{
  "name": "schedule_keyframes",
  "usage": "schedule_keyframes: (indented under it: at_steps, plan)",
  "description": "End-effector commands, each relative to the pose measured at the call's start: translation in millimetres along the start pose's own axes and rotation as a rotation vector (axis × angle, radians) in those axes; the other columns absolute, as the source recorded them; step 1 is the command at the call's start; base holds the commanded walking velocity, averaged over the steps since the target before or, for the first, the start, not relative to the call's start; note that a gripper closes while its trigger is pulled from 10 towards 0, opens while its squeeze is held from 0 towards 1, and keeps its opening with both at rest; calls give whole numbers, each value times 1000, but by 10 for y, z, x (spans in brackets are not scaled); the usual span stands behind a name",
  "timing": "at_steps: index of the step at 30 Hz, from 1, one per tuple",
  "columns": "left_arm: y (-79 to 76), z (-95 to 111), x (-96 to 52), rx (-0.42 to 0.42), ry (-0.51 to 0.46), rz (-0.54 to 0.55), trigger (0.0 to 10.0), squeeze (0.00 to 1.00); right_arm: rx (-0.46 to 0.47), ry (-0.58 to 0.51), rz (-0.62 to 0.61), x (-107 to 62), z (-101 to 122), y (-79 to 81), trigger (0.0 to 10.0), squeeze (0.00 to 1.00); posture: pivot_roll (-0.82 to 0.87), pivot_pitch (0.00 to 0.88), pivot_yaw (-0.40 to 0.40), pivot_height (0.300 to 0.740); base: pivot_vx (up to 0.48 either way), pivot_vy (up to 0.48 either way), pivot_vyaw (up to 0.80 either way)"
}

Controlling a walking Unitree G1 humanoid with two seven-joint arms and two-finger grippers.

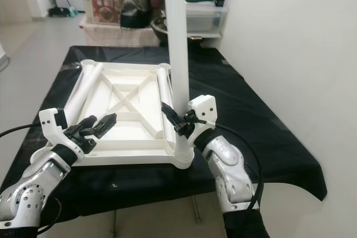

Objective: Building children table

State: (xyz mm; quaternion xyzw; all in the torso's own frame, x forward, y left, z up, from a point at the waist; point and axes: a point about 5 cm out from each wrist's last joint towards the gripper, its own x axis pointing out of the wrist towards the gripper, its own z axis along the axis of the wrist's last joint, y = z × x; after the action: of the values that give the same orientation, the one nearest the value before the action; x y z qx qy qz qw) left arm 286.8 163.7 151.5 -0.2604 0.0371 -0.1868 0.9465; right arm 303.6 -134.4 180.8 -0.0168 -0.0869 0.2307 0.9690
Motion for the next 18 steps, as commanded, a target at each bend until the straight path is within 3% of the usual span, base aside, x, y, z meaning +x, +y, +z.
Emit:
schedule_keyframes:
  at_steps: [1,5,7,8,11,18]
  plan:
    - [-3,-28,42,2,18,4,10000,0,6,-20,-74,-17,63,-80,10000,0,85,0,-54,740,0,0,0]
    - [-11,-37,59,2,19,2,10000,0,-78,-63,68,6,200,41,10000,0,76,0,-51,740,0,0,0]
    - [-18,-52,69,0,21,0,10000,0,-197,-80,322,-43,281,255,10000,0,71,0,-52,740,0,0,0]
    - [-18,-52,69,0,21,0,10000,0,-197,-80,322,-43,281,255,10000,0,71,0,-52,740,0,0,0]
    - [-25,-64,79,-4,21,-1,10000,0,-268,-65,531,-97,305,383,10000,0,68,0,-56,740,0,0,0]
    - [-39,-82,99,-10,18,-5,10000,0,-363,-40,656,-61,374,384,10000,0,71,0,-65,740,0,0,0]
